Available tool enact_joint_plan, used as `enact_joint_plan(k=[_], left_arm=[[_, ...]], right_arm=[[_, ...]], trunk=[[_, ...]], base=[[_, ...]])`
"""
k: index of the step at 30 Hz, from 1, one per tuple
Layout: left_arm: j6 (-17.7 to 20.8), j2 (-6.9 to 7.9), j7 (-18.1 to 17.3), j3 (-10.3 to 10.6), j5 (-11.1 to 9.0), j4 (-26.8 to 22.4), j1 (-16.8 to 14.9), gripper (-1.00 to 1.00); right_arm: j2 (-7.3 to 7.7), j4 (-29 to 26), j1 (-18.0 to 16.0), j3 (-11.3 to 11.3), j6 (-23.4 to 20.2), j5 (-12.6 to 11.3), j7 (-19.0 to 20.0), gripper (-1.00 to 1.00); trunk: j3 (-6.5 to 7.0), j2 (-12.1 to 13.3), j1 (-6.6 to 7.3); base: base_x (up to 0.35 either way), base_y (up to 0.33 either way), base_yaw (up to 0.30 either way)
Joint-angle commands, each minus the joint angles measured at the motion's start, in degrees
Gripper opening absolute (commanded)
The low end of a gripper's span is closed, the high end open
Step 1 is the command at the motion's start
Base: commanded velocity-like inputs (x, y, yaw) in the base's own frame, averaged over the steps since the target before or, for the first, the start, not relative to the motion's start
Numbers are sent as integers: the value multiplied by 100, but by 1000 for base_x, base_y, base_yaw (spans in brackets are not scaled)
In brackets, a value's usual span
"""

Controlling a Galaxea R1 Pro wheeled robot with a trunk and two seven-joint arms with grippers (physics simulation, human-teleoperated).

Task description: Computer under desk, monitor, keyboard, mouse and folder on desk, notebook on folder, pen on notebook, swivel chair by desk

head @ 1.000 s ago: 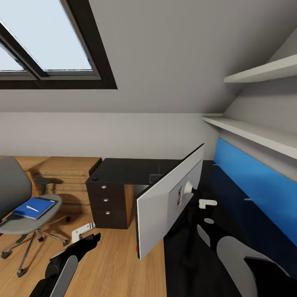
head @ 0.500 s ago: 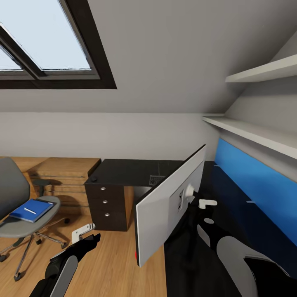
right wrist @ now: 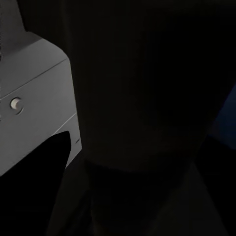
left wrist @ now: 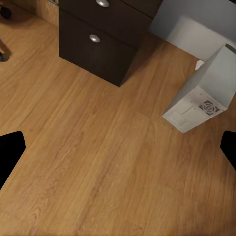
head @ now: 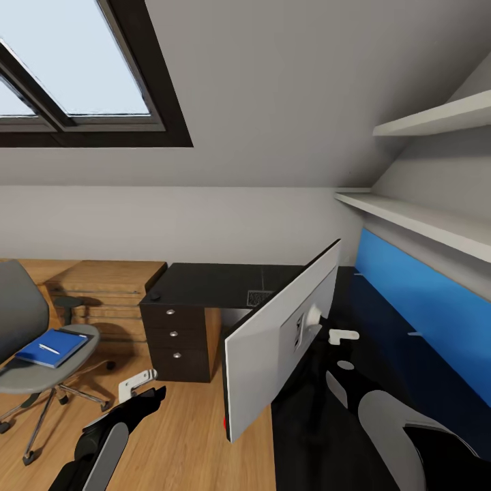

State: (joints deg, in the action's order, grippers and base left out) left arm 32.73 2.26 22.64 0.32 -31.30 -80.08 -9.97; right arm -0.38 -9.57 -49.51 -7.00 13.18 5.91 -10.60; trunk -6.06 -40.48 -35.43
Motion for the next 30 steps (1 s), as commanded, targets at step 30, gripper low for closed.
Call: enact_joint_plan(k=[30], left_arm=[[14, 2, 48, 3, -60, 1, -5, 100]], right_arm=[[3, 7, -6, -21, 7, 51, -4, -100]], trunk=[[-10, -8, -2]], base=[[-76, -3, 0]])
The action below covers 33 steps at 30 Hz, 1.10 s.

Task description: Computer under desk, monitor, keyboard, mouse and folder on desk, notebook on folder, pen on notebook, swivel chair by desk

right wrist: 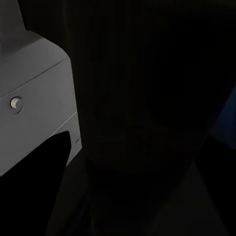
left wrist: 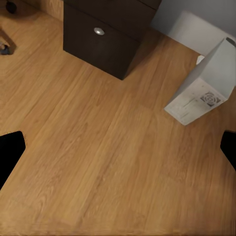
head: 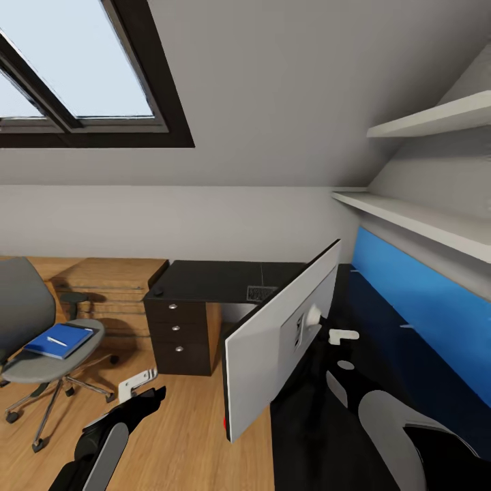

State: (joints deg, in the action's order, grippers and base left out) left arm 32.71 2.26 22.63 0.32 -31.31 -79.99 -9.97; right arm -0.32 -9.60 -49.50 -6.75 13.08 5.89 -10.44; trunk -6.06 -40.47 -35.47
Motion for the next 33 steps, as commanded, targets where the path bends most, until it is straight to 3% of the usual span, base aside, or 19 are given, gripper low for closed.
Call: enact_joint_plan(k=[1, 9, 16, 25, 33], left_arm=[[16, 2, 48, 3, -60, -8, -5, 100], [16, 2, 48, 3, -60, -8, -5, 100], [16, 9, 56, 3, -60, 7, -5, 100], [14, 5, 57, 3, -60, 14, -5, 100], [16, 2, 49, 7, -43, 52, -5, 100]], right_arm=[[-3, 10, -7, -45, 17, 52, -19, -100], [-3, 5, -7, -45, 12, 52, -22, -100], [-3, 2, -7, -45, 17, 52, -29, -100], [1, 2, -7, -45, 19, 53, -37, -100], [3, 2, -7, -45, 19, 52, -32, -100]], trunk=[[-10, -9, 2], [-10, -9, 2], [-10, -9, 2], [-10, -9, 2], [-10, -9, 2]], base=[[-331, 0, 0], [-331, -16, 0], [-269, -203, 0], [-44, -319, 0], [-1, -54, -58]])
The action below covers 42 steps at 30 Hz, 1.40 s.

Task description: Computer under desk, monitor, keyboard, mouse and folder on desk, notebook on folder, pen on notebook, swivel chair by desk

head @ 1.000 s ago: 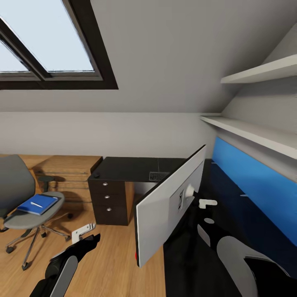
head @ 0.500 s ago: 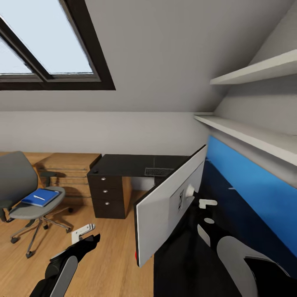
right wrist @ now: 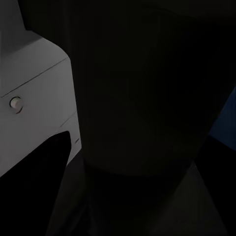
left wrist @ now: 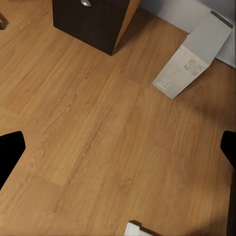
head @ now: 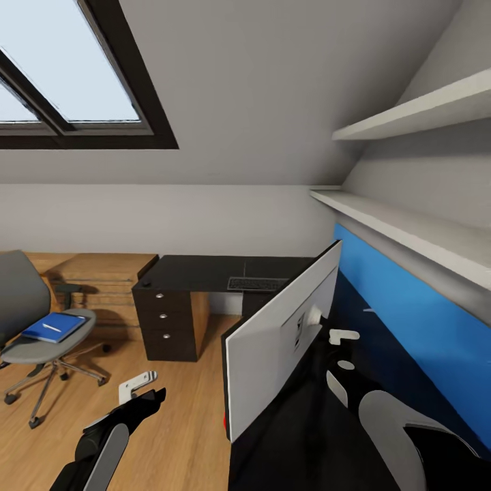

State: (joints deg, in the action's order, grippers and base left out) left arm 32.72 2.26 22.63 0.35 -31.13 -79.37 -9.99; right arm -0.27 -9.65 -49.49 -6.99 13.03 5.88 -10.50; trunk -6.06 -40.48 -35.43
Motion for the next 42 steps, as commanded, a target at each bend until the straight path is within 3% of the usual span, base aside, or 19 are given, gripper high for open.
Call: enact_joint_plan(k=[1, 15, 42], left_arm=[[15, 3, 50, 2, -61, -9, -3, 100], [10, 2, 56, 0, -66, 18, -3, 100], [13, 3, 55, 0, -65, 20, -3, 100]], right_arm=[[-2, 7, -8, -22, 24, 53, -25, -100], [-7, 7, -8, -22, 16, 53, -23, -100], [-8, 7, -8, -22, 15, 53, -22, -100]], trunk=[[-10, -9, -2], [-10, -9, -2], [-10, -9, -2]], base=[[0, -6, -141], [0, -162, -51], [0, -16, 0]])
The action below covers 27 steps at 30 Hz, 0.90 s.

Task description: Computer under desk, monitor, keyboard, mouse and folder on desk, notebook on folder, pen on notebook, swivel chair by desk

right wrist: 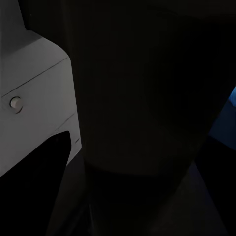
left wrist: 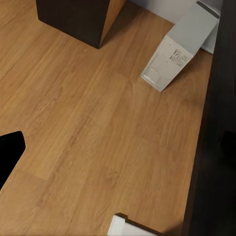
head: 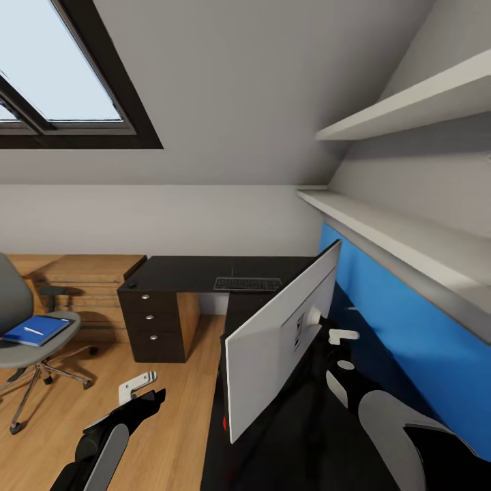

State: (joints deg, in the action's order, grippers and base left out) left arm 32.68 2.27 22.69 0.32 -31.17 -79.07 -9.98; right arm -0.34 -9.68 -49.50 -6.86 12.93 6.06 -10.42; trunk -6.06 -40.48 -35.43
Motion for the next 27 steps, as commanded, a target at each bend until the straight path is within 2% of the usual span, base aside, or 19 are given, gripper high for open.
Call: enact_joint_plan(k=[1, 9, 27], left_arm=[[15, 2, 49, 3, -60, -8, -4, 100], [10, 2, 50, 3, -63, -5, -4, 100], [11, 2, 49, 3, -69, -3, -4, 100]], right_arm=[[-1, 10, -7, -34, 25, 35, -30, -100], [-1, 10, -7, -34, 25, 35, -30, -100], [7, 10, -7, -34, 25, 35, -30, -100]], trunk=[[-10, -9, -2], [-10, -9, -2], [-10, -9, -2]], base=[[0, -183, 0], [0, -205, 0], [0, -7, 0]])
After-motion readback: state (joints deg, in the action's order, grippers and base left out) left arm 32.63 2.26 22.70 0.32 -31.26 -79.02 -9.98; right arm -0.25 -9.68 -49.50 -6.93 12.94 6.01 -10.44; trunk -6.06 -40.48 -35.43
